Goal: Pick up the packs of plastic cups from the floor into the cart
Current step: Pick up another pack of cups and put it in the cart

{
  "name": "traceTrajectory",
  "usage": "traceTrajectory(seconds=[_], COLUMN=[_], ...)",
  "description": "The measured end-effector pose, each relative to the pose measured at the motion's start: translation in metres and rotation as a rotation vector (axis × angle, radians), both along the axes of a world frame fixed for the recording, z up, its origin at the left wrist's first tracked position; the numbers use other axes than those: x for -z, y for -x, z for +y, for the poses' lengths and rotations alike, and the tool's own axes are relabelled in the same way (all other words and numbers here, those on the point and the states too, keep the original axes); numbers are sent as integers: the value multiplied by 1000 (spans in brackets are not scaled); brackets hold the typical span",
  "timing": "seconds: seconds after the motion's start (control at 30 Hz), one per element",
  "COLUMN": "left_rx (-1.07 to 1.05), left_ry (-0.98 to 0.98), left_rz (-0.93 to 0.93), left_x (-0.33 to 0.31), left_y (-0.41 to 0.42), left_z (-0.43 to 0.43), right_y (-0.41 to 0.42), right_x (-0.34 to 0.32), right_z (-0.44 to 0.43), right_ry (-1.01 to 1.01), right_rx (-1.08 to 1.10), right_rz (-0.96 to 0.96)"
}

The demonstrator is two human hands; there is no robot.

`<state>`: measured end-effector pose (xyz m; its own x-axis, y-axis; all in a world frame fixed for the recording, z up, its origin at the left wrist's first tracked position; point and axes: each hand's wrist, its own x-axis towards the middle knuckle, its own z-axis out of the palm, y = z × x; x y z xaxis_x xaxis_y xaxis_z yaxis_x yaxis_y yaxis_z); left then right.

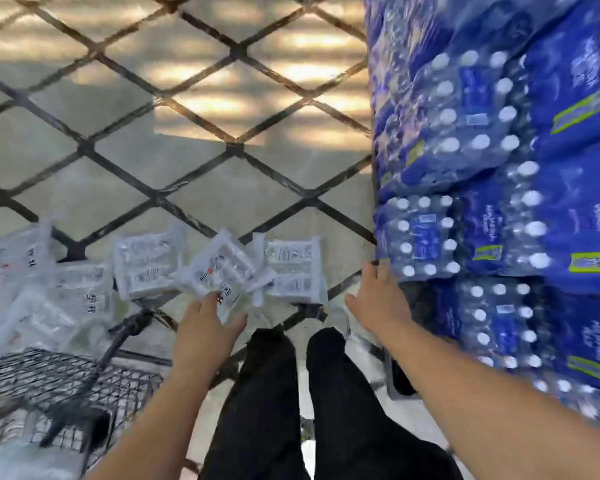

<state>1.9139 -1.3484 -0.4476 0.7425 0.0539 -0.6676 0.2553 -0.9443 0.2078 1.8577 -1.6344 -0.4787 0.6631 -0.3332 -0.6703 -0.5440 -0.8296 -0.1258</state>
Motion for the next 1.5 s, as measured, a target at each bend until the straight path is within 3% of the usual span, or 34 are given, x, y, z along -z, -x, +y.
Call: traceTrajectory(seconds=[0.2,0.43,0.53,0.67,0.87,1.1,1.2,1.33,1.5], left_rx=[115,294,377,477,397,-27,-85,-67,-108], left_ry=[28,50,-70,-255,-157,378,508,558,493], left_rz=[56,73,63,76,100,45,58,4,-67], left_x=[215,498,571,623,629,623,597,523,352], left_y=[-69,-128,-146,-136,-127,-111,-111,-121,-127], left_z=[-35,-60,-56,-52,-52,-71,-94,-119,-105], right_y=[-28,-37,-33,-32,-35,-37,-35,-42,-69], right_x=[205,459,527,573,585,568,535,453,296], right_z=[3,15,23,28,40,28,11,-6,0], right_ry=[0,-92,-130,-220,-341,-322,-267,-212,-252], right_rx=[-37,120,171,277,438,479,520,557,497], right_rz=[72,45,61,36,10,-47,-127,-174,-164])
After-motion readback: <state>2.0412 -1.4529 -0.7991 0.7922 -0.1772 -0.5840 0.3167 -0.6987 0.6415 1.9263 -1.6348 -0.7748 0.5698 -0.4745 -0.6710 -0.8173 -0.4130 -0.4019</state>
